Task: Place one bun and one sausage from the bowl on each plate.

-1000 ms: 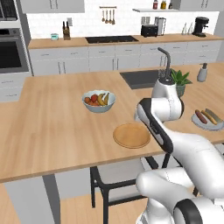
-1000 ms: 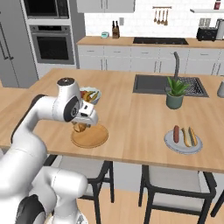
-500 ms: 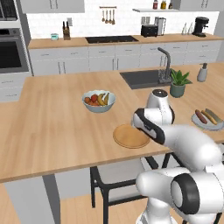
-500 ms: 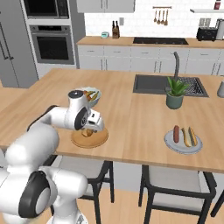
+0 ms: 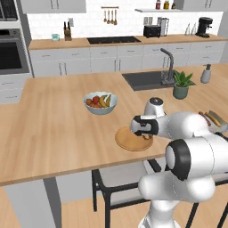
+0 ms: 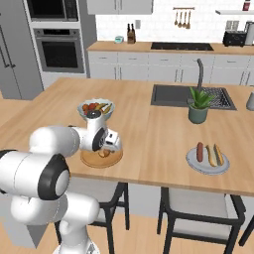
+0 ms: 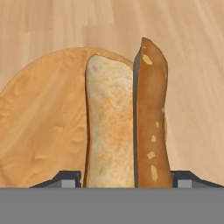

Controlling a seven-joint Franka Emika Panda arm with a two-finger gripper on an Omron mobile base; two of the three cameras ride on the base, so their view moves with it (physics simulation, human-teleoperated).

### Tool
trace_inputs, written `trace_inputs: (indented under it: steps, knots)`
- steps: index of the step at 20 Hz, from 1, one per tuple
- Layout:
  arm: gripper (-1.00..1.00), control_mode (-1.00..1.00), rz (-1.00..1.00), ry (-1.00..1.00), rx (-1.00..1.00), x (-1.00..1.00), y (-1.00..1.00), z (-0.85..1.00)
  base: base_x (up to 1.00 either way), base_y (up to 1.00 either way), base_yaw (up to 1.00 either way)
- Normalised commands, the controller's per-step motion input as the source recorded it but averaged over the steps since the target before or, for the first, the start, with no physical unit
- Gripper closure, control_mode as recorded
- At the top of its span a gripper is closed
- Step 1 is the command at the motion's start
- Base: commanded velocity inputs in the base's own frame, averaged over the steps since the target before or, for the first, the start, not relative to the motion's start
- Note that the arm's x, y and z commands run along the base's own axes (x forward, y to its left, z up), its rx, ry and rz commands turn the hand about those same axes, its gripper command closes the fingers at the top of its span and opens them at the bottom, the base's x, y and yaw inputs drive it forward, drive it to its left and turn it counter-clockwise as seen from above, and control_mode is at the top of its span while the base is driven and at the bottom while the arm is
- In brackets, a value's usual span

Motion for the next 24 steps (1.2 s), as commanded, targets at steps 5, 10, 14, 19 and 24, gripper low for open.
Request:
trace_inputs:
  steps: [5, 10, 14, 19, 24]
  knots:
    - [1.0, -1.0, 0.0, 0.0, 0.0, 0.27, 0.0, -0.32, 0.0, 0.0, 0.0]
    - [-1.0, -1.0, 0.0, 0.0, 0.0, 0.03, 0.0, -0.01, 0.0, 0.0, 0.0]
    - [-1.0, -1.0, 0.0, -0.01, 0.0, -0.02, 0.0, 0.05, 0.0, 0.0, 0.0]
    - [-1.0, -1.0, 0.0, -0.03, 0.0, -0.29, -0.01, 0.51, 0.0, 0.0, 0.0]
    - [-1.0, -1.0, 0.0, -0.01, 0.0, -0.77, -0.02, 0.84, 0.0, 0.0, 0.0]
